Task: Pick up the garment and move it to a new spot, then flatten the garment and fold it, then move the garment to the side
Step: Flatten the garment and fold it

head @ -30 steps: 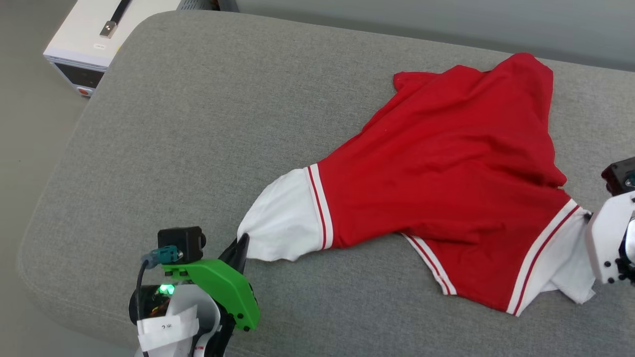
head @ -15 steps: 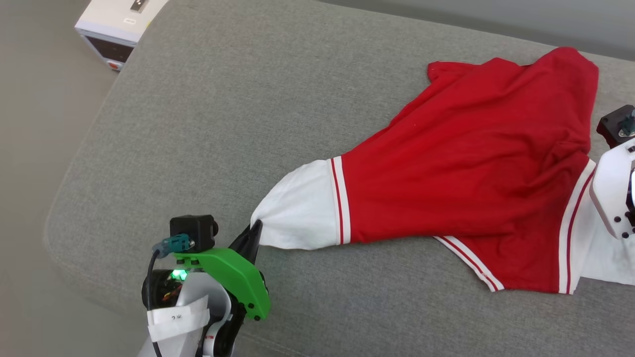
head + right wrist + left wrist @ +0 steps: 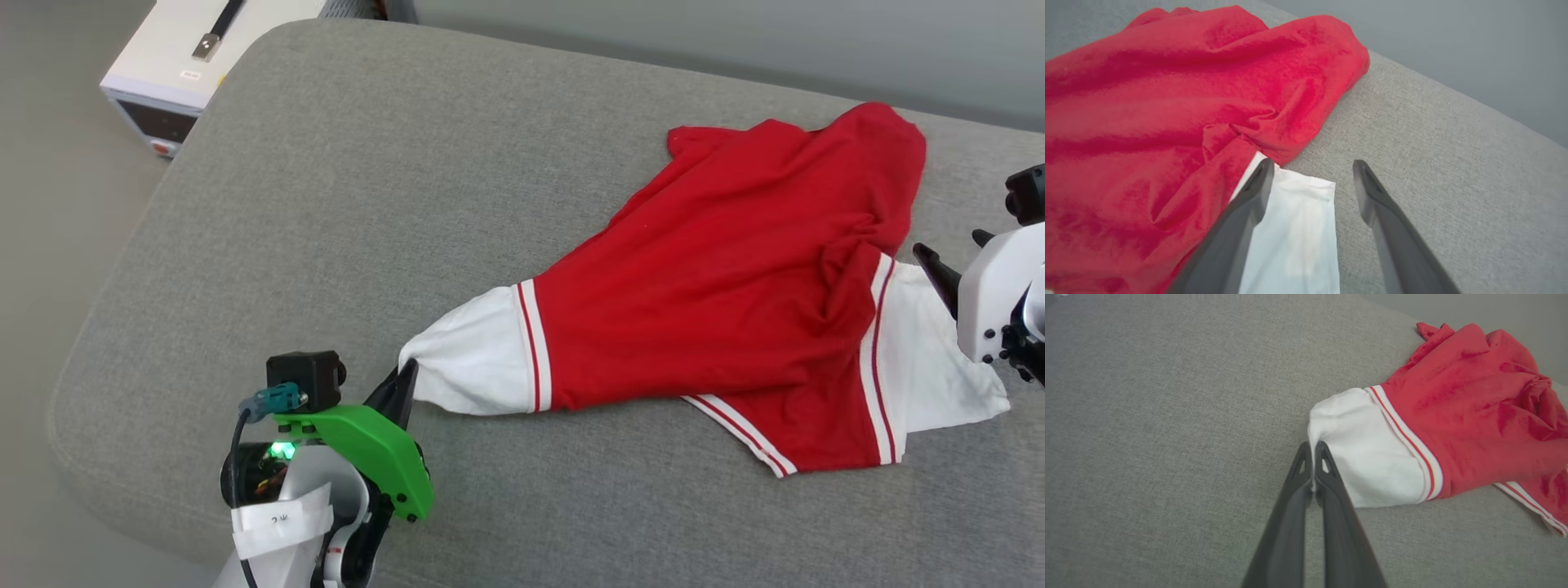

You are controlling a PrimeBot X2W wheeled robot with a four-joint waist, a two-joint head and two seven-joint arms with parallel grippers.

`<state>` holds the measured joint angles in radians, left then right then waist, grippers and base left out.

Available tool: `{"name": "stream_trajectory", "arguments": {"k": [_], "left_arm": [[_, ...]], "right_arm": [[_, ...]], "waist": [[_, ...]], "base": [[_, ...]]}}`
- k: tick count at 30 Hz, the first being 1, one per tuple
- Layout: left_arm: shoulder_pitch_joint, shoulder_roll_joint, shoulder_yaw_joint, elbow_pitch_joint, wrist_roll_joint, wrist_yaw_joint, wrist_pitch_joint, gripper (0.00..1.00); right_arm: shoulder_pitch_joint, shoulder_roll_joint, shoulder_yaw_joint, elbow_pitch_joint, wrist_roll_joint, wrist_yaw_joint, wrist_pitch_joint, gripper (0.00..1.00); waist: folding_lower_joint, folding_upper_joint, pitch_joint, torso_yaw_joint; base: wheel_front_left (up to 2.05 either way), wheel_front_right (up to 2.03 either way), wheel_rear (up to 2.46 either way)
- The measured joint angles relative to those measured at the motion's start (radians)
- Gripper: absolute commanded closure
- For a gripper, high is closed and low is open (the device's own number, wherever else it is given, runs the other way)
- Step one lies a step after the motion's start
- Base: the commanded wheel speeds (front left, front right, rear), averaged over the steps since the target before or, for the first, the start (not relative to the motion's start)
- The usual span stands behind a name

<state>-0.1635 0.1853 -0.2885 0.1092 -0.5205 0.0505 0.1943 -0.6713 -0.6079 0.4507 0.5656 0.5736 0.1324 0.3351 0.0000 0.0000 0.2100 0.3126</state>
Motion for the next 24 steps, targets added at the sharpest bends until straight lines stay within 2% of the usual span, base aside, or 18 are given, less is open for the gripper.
{"name": "stream_trajectory", "arguments": {"k": [3, 6, 13, 17, 24], "left_arm": [[0.005, 0.007, 0.003, -0.007, 0.0, 0.005, 0.0, 1.0], [0.019, 0.01, 0.004, -0.021, 0.0, 0.012, 0.002, 1.0], [0.041, 0.023, 0.002, -0.042, -0.008, 0.021, 0.019, 1.0], [0.04, 0.029, -0.001, -0.058, -0.008, 0.024, 0.026, 1.0], [0.038, 0.032, -0.01, -0.064, -0.008, 0.024, 0.028, 1.0]], "right_arm": [[0.035, -0.003, -0.029, -0.02, 0.019, 0.0, -0.004, 0.0], [0.079, -0.007, -0.065, -0.047, 0.04, 0.0, 0.04, 0.0], [0.164, -0.004, -0.173, -0.127, 0.054, 0.0, 0.273, 0.0], [0.21, 0.016, -0.249, -0.162, 0.005, 0.0, 0.394, 0.0], [0.252, 0.09, -0.353, -0.249, -0.066, 0.0, 0.467, 0.0]], "waist": [[0.0, 0.0, -0.021, -0.027], [0.0, 0.0, -0.042, -0.053], [0.0, 0.0, -0.073, -0.103], [0.0, 0.0, -0.067, -0.111], [0.0, 0.0, -0.027, -0.095]], "base": [[0.0, 0.0, 0.0], [0.0, 0.0, 0.0], [0.0, 0.0, 0.0], [0.0, 0.0, 0.0], [0.0, 0.0, 0.0]]}}
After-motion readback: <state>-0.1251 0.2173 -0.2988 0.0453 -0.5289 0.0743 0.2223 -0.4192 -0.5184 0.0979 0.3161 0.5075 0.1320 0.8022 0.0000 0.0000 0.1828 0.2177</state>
